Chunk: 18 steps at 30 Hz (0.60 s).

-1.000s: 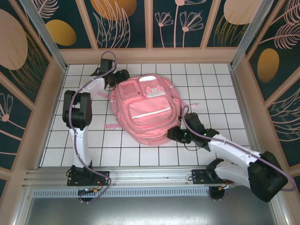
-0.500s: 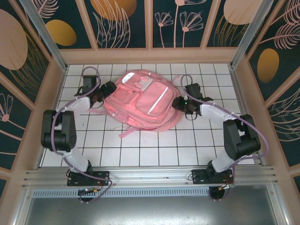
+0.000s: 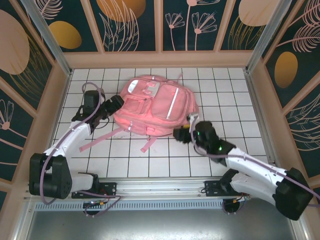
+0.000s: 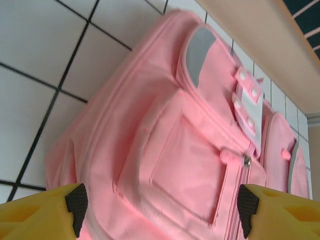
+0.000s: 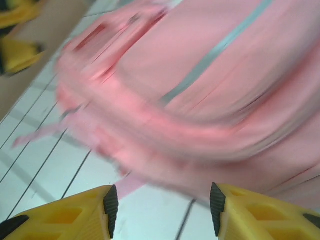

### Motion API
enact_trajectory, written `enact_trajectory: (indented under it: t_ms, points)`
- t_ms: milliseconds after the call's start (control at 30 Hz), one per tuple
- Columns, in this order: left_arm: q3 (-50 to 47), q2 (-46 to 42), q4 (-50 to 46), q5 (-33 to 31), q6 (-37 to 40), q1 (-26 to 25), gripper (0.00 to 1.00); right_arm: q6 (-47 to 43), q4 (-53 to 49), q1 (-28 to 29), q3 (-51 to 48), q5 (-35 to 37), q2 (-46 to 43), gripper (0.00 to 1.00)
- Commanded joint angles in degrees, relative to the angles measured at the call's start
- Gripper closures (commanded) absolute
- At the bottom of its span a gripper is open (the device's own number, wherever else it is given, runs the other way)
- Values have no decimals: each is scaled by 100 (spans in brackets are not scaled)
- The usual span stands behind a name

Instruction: Pack the student bag

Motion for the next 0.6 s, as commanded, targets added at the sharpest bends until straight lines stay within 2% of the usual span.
enact_trajectory:
  t_ms: [0,100,167,267,400,500,567]
  points:
    - [-198,-297,-131,192,-124,-131,19,304,1350,489,-365,-30,233,46]
    - [-164,-421,-167,246,-155,-124,19,738,1889,883,-290,-18,966,46]
    - [-97,-450,-206,264,-154,-131,18,934,1967,975,-72,-4,1389,46]
    - [8,-379,-256,284,-118,-130,18,1692,2527,1063,-4,11,1946,45]
    - [12,-291,-218,409,-52,-131,17,2547,3299,1555,29,789,2816,45]
    - [14,-313,-198,475,-6,-131,17,2813,3968,1880,127,1255,3531,46]
    - [-1,-355,-142,519,-3,-131,17,2800,4071,2102,370,1565,4004,46]
